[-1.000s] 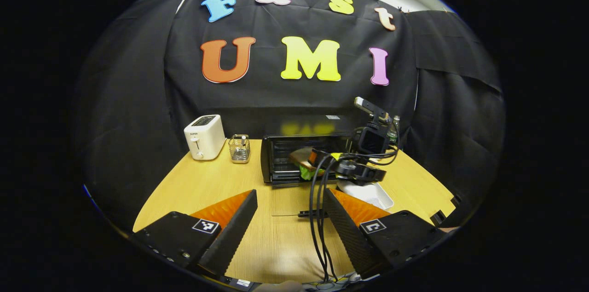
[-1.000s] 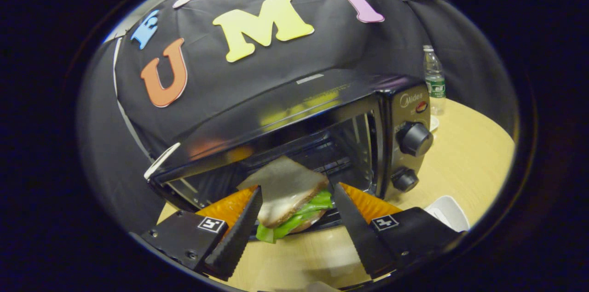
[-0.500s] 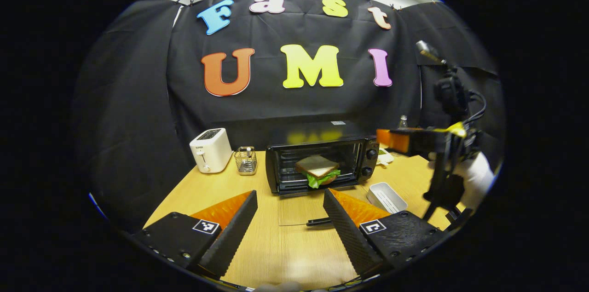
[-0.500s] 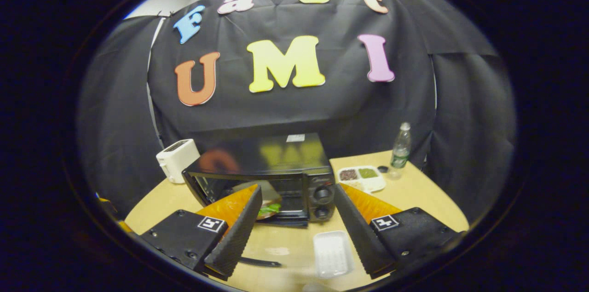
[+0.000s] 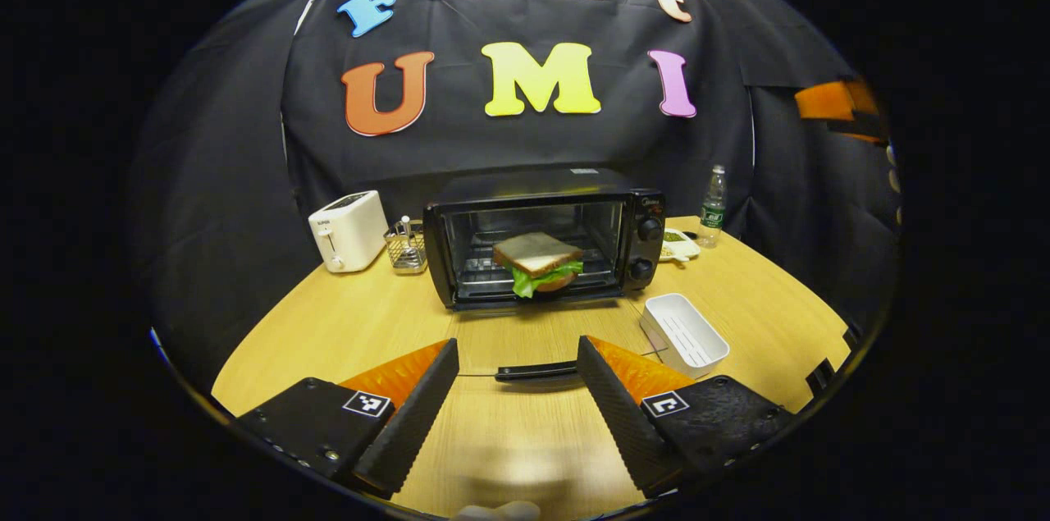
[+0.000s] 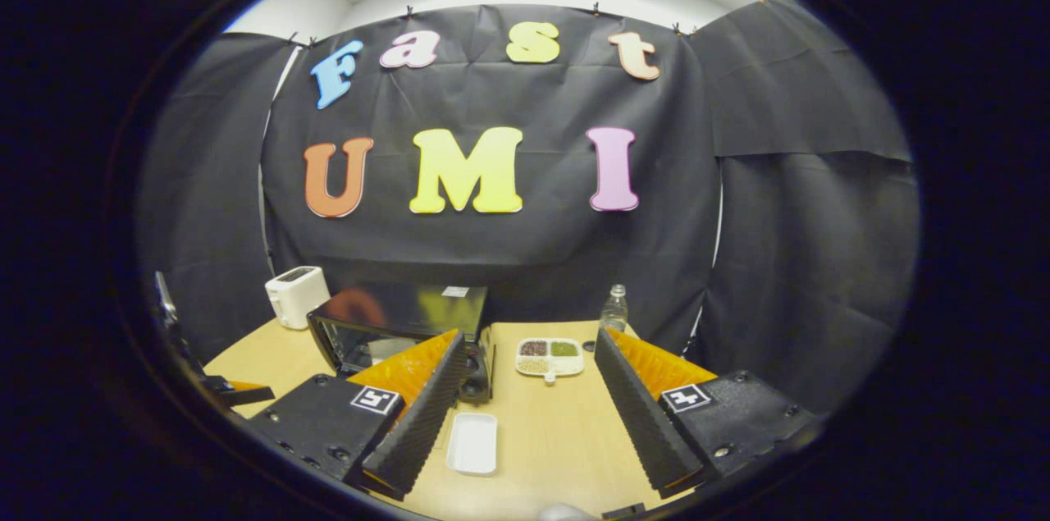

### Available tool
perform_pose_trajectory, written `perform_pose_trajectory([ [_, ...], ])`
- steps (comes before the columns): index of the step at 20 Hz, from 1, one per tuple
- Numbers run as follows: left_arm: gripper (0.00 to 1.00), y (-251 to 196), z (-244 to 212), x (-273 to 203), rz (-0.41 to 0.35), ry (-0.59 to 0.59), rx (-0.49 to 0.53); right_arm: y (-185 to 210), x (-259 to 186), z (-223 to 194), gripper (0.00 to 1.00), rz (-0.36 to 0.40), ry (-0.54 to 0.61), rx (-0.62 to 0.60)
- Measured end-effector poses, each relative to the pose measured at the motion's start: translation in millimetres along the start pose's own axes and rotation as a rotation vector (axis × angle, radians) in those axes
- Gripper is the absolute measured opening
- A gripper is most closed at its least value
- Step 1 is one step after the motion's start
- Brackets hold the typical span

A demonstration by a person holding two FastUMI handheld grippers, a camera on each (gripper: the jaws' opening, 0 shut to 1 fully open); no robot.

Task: Open the electric oven with the left hand, put the food in, and close the electric oven.

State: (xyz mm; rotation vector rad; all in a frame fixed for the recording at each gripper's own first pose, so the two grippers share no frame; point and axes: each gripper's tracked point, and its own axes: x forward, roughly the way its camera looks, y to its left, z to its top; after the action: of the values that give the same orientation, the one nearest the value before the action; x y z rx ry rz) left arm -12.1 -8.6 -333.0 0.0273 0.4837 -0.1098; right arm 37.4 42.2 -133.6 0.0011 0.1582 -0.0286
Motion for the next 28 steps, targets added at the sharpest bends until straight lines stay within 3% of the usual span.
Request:
perform_pose_trajectory([
  [2,0.95,-12.3,-18.7,11.1,-0.005,0.031,-0.023,-17.8,-12.0,-4.2,1.0,-0.01,0.025,0.001],
  [13,0.96,-41.9,-89.4,61.1,0.008,0.144,-0.053,-60.5,-40.1,-21.1,0.97,-0.034,0.067,-0.026],
  [17,0.96,-40.0,-92.7,74.9,0.035,0.162,-0.06,-69.6,-40.2,-30.1,0.97,-0.048,0.095,-0.041],
  [28,0.96,-44.1,-74.7,72.4,0.012,0.149,-0.096,-61.4,-32.5,-32.3,1.0,-0.034,0.116,-0.025],
])
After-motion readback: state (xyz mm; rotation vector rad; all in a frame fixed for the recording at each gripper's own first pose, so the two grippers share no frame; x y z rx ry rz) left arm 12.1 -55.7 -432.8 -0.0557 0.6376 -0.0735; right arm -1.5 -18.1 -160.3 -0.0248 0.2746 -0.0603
